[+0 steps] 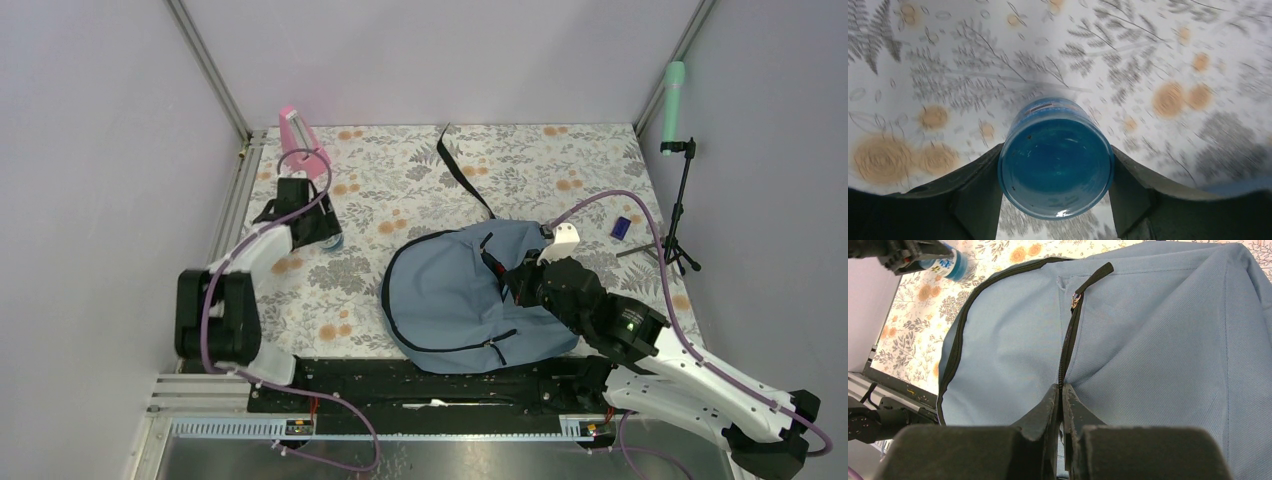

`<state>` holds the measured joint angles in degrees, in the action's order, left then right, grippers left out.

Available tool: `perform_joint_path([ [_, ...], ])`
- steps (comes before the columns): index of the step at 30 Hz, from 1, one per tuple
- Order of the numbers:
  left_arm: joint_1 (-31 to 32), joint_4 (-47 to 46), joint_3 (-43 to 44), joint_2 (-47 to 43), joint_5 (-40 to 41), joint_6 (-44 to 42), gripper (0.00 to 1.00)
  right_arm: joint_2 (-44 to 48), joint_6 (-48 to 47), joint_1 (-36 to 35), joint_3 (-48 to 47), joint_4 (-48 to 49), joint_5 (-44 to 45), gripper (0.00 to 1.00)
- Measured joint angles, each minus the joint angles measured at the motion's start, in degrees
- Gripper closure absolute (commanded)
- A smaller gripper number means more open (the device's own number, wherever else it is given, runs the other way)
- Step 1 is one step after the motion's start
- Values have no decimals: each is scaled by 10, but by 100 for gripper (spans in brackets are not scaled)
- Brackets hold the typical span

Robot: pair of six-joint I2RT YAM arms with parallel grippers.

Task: Pack the student bag
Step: Pick up the personal item from the center of the board, then place the personal item in the student bag.

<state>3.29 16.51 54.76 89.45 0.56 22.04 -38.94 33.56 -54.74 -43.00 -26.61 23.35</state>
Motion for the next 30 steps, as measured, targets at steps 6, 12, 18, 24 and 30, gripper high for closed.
perform_joint_path([
  [6, 2, -16, -91, -186, -75, 27, 74, -5, 0, 0, 0, 1, 0, 92],
  [12, 57, -20, -133, -341, -144, 40, 74, -23, -1, 0, -3, 3, 0, 92],
  [18, 204, -21, -130, -397, -200, 61, 73, -50, -9, 0, -23, 2, 0, 92],
  [24, 310, 1, -48, -323, -253, 40, 73, -61, -18, 0, -30, 5, 1, 91],
  [30, 348, -95, -46, -274, -268, 52, 73, -61, -33, 0, -30, 18, 12, 91],
])
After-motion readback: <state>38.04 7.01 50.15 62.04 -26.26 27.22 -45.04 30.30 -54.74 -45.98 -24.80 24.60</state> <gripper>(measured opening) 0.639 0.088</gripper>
